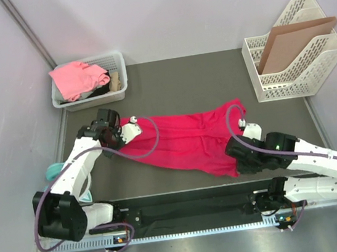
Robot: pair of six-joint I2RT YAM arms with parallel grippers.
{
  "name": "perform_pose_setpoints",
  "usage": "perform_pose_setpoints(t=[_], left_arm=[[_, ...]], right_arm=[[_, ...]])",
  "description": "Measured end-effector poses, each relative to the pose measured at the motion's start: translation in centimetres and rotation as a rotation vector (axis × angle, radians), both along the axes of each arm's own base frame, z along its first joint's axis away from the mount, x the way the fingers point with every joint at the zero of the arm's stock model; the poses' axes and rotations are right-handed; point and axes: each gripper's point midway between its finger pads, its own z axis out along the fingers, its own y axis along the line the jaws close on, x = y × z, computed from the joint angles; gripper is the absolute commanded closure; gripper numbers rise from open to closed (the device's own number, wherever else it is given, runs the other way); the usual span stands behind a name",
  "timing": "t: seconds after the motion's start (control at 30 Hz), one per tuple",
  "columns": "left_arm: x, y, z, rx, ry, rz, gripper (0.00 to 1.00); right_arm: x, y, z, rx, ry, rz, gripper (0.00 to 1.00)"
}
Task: Fold and stack the t-shirts
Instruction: Fold the other side of the tshirt into a rectangle
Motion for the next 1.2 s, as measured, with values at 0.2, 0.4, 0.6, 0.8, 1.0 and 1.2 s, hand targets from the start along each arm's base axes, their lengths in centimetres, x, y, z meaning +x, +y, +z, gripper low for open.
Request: perform_pose_setpoints(t=[0.2, 0.4, 0.6, 0.8, 1.0, 1.2], left_arm=[[2.7, -0.2, 0.2, 0.016, -0.028, 0.008, 0.91], [5.3, -0.1, -0.3, 0.051, -0.049, 0.005, 0.93], [8.6, -0.2, -0.8, 0.079, -0.067, 0.009, 0.93], [11.7, -0.5, -1.6, 0.103, -0.076, 0.007, 0.94], [13.2, -0.2, -4.0, 0.147, -0.049, 0.012, 0.77], [14.3, 1.1, -5.9, 0.2, -0.034, 0.029, 0.24]], right_arm=[[4.7, -1.6, 1.3, -0.04, -0.091, -0.117, 1.0], [10.1, -4.9, 0.9, -0.116, -0.122, -0.225, 1.0], [13.4, -4.5, -0.8, -0.161, -0.075, -0.177, 1.0], [16.7, -3.0, -0.2, -0.147, -0.11, -0.132, 1.0], [19.0, -3.7, -1.0, -0.173, -0.101, -0.144, 0.79], [21.3, -5.3, -4.1, -0.25, -0.016, -0.155, 0.48]])
